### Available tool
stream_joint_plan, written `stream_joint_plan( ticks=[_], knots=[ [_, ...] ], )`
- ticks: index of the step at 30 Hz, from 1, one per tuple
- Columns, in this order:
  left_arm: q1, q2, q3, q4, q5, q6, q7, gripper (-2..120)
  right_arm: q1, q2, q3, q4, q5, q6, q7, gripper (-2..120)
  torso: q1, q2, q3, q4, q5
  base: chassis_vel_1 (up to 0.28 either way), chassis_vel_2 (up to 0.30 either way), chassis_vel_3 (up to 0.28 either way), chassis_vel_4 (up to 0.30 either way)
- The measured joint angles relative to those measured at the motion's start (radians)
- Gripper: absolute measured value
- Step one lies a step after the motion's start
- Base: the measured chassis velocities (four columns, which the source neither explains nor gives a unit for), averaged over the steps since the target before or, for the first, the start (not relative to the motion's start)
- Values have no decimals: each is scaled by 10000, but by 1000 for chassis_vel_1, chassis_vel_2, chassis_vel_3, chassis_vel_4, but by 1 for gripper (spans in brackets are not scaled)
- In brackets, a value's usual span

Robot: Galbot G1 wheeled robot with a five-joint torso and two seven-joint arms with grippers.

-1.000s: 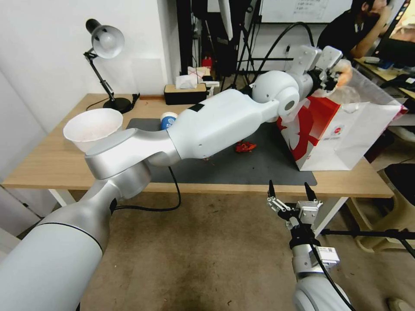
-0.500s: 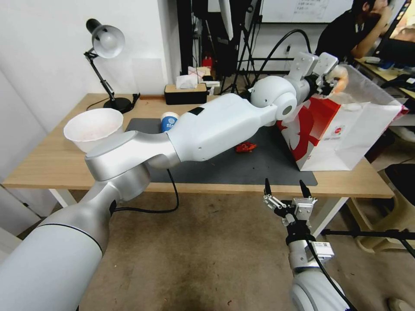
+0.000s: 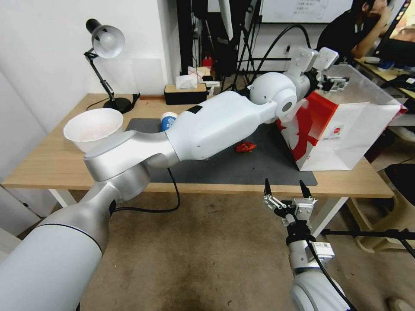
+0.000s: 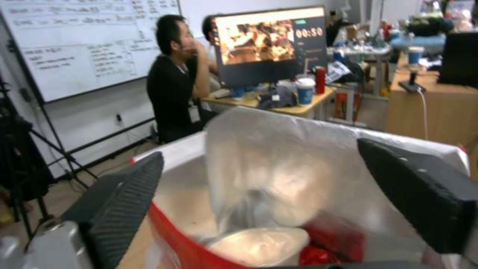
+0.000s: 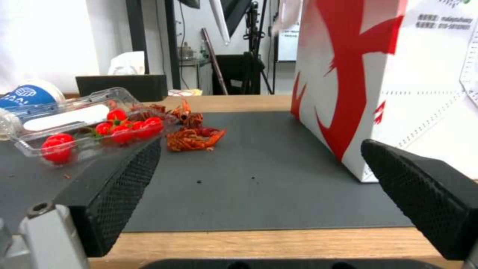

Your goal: Pick up the trash from the table and place it into the takeout bag.

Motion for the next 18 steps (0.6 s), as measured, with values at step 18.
stream_joint_plan(
  ticks=[18],
  knots=[
    [2104,3264,-1408,-2464,826,127,-349,100,66,6,-276,-89,-13,-192,-23,100,0,0,0,3,-4,0,0,0,0]
  ],
)
